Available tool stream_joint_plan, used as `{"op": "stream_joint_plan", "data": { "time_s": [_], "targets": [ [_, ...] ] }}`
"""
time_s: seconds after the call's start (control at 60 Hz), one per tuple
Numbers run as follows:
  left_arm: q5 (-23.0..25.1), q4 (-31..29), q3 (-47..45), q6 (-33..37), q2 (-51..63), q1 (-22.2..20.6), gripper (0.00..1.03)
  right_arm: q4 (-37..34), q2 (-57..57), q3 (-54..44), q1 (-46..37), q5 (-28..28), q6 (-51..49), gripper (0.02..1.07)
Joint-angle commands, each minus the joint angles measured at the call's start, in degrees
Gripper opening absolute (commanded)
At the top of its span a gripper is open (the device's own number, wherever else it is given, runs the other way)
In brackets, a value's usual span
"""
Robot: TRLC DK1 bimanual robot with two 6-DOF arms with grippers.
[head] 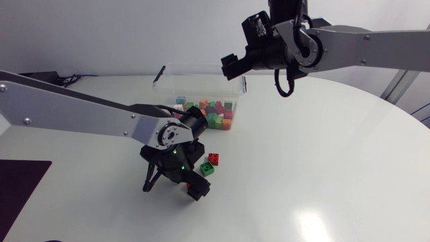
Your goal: Place the duplo bricks in the container
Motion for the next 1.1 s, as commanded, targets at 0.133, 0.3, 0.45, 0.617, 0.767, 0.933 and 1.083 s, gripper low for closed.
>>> {"op": "stream_joint_plan", "data": {
  "time_s": [0.133, 0.3, 0.45, 0.617, 0.767, 0.933, 1.083],
  "targets": [
    [-0.3, 0.1, 2.5, -1.9, 2.9, -0.3, 0.69, 0.6, -8.2, -11.2, 1.5, 0.8, 1.7, 1.02],
    [-0.3, 1.0, 2.4, -2.0, 3.4, -0.5, 0.48, 0.4, -14.0, -18.3, 2.5, 0.8, 1.8, 1.02],
    [-0.4, 2.5, 2.2, -1.9, 3.8, -0.5, 0.39, -0.1, -17.2, -25.1, 3.2, -4.2, -0.9, 0.99],
    [-1.0, 3.0, 0.5, -1.0, 1.3, -0.9, 0.34, -4.8, -16.0, -27.5, 2.4, -13.8, -8.7, 0.99],
    [-1.2, 2.9, -2.0, 0.7, -4.0, -0.4, 0.34, -8.1, -10.4, -26.6, 3.0, -15.3, -15.6, 0.99],
    [-1.6, 2.1, -3.9, 3.0, -11.2, 1.5, 0.34, -14.4, -1.5, -21.5, 5.3, -15.4, -22.9, 0.98],
    [-1.9, 1.6, -4.4, 4.6, -16.0, 3.1, 0.34, -17.3, 3.8, -17.0, 6.8, -15.2, -25.0, 0.98]
  ]
}}
